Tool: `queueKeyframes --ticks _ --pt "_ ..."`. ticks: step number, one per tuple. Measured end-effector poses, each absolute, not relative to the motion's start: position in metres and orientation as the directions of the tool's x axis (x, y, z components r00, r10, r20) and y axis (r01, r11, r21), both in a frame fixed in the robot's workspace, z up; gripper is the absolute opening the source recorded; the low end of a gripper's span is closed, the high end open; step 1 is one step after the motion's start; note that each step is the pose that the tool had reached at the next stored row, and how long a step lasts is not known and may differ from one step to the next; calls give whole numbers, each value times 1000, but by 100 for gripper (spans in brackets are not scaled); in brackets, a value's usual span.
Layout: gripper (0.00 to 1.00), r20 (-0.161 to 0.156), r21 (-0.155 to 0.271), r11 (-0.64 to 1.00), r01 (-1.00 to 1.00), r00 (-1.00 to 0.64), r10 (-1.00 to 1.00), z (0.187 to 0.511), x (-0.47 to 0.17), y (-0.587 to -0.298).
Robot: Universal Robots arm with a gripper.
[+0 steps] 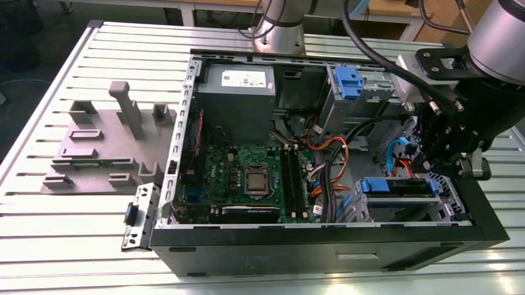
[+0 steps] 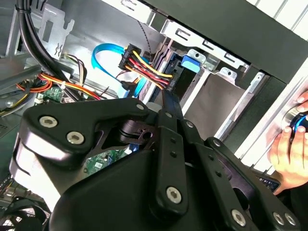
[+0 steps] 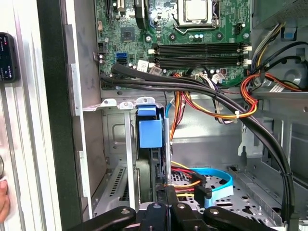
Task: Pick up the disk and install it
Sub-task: 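Insert the second disk wire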
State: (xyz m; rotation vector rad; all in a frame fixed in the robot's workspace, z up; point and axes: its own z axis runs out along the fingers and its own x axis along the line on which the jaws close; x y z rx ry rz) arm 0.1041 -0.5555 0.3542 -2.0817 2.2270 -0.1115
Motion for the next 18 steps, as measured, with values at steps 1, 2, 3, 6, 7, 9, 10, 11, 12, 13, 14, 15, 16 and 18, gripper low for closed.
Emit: queueKeyframes --ticks 1,2,3,6,7,9,10,11,12,13,14,15,16,18 --pt "11 -16 -113 68 -991 -67 -998 354 104 -555" --pt "11 -16 -111 68 -991 -67 -998 354 104 -554" --pt "11 -16 -110 68 -992 -67 -998 354 104 -553" --pt "11 -16 -108 68 -992 -67 -998 355 104 -551" --pt "11 -16 -108 68 -992 -67 -998 355 104 -551" --pt "11 -16 -108 68 -992 -67 -998 356 104 -550" --pt "11 -16 -108 68 -992 -66 -998 357 104 -550" --pt "11 -16 -108 68 -992 -67 -998 358 104 -550" --pt "11 -16 -108 68 -992 -67 -998 359 104 -550" --pt "11 -16 -108 68 -992 -67 -998 360 104 -550" --pt "11 -16 -108 68 -992 -67 -998 361 104 -550" --pt "11 -16 -108 68 -992 -67 -998 362 104 -549" --pt "11 -16 -108 68 -992 -67 -998 362 104 -549" --pt "11 -16 -108 68 -992 -67 -998 362 104 -549"
